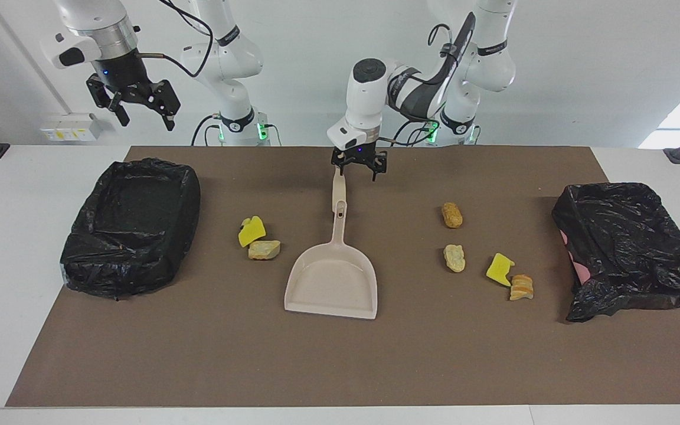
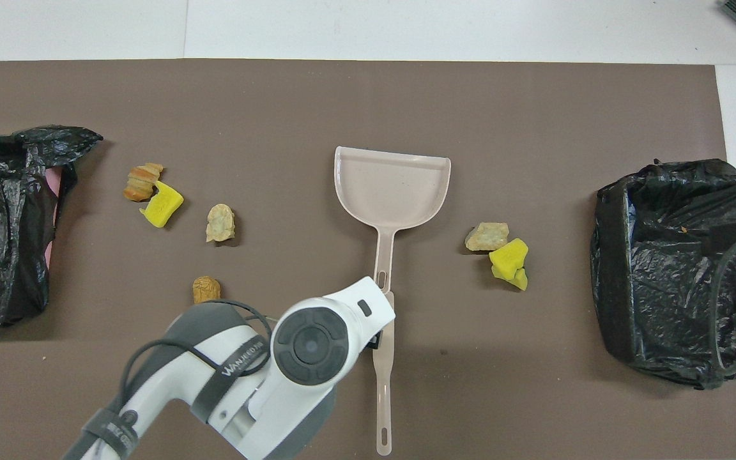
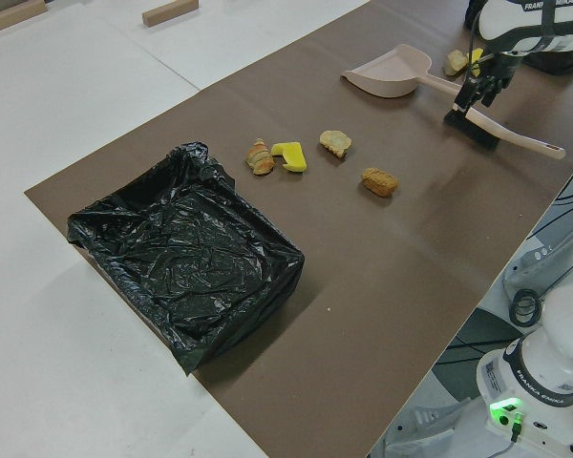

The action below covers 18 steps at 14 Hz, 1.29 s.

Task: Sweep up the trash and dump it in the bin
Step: 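Grasp the wooden brush handle with the left gripper, then lift the brush with the left gripper while the right gripper grasps the dustpan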

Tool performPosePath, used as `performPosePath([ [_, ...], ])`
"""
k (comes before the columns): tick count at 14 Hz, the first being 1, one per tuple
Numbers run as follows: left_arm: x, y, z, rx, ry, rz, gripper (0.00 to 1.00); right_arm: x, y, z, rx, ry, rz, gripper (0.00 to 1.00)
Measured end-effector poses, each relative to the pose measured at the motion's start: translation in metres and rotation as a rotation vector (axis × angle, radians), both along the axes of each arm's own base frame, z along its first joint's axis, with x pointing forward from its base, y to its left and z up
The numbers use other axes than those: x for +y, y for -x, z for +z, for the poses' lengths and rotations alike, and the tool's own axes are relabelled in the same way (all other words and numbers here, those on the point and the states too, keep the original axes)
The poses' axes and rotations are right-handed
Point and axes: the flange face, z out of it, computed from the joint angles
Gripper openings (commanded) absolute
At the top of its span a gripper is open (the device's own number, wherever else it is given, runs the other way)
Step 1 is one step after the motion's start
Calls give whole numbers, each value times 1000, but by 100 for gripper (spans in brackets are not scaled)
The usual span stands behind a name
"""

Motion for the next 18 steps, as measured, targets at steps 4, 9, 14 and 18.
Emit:
performPosePath([
  [4,-13,31,-19,0,2,-24,100,0,1,-2,4,0,0,100],
  [9,-20,56,-45,5,-2,-12,84,-2,3,-5,11,-1,29,100],
  [14,-27,66,-49,7,-3,-1,0,-2,4,-4,11,-2,40,100],
  [18,-26,67,-47,10,-4,65,0,-3,4,-5,13,-2,40,100],
])
